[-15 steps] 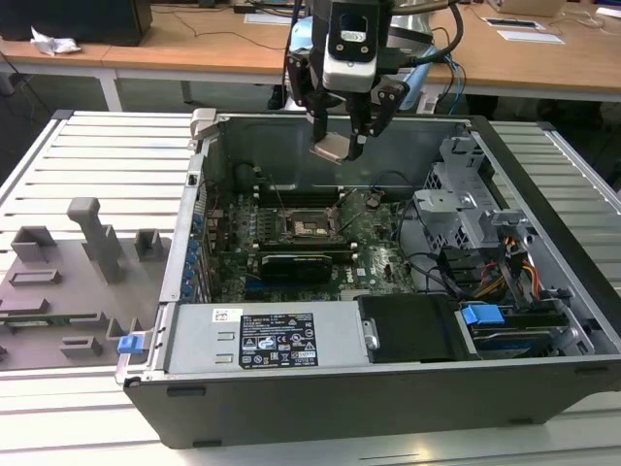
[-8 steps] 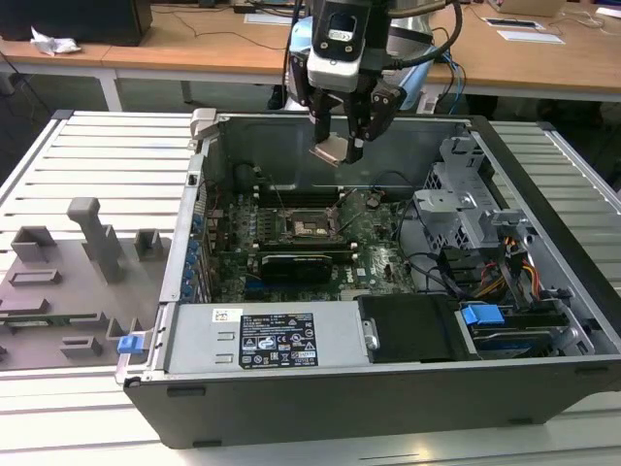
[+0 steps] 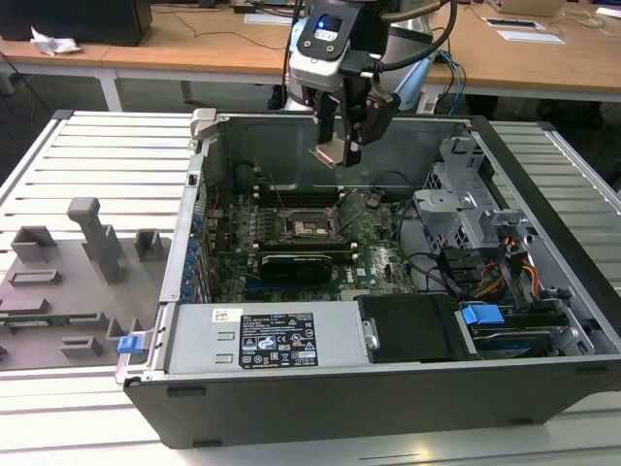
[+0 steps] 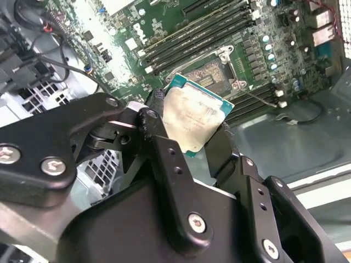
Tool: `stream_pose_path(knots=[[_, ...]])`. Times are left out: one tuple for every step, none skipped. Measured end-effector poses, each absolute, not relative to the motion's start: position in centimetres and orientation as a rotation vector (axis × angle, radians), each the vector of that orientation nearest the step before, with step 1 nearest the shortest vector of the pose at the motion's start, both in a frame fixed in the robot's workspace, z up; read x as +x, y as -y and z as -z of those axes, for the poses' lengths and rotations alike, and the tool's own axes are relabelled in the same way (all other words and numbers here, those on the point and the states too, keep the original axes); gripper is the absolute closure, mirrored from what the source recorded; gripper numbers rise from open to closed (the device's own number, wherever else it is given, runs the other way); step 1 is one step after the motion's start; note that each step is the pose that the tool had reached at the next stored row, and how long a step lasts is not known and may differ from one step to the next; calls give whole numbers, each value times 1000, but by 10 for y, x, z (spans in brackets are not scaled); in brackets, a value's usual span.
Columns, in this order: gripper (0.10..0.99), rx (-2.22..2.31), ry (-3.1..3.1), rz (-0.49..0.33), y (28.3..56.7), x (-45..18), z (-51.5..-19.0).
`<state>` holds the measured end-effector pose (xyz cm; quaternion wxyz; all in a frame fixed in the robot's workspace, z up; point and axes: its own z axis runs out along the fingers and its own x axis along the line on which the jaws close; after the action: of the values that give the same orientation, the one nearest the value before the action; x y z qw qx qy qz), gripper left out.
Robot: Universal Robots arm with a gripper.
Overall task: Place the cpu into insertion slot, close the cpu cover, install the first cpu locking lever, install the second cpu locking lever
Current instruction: 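Place the cpu into insertion slot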
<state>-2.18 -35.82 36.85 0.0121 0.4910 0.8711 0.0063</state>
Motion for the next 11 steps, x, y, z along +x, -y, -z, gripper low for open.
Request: stream_pose_path(knots=[[545,1544,-2708,-19,358,-22,-368],[545,1562,-2697,-18,358,-22,-368],[545,1593,-2679,-17,358,-22,-368],[545,1619,-2663,-17,358,-22,-368],[545,1642,-2649,-16,358,-22,-368],[545,1655,-2640,-16,358,-22,-368],[545,1679,-2625,-15,358,-22,-367],[545,1708,-2606,-14,358,-22,-367],[545,1723,-2596,-14,358,-22,-367],[545,1753,-2576,-13,358,-22,-367],[545,1803,-2540,-12,358,-22,-367]])
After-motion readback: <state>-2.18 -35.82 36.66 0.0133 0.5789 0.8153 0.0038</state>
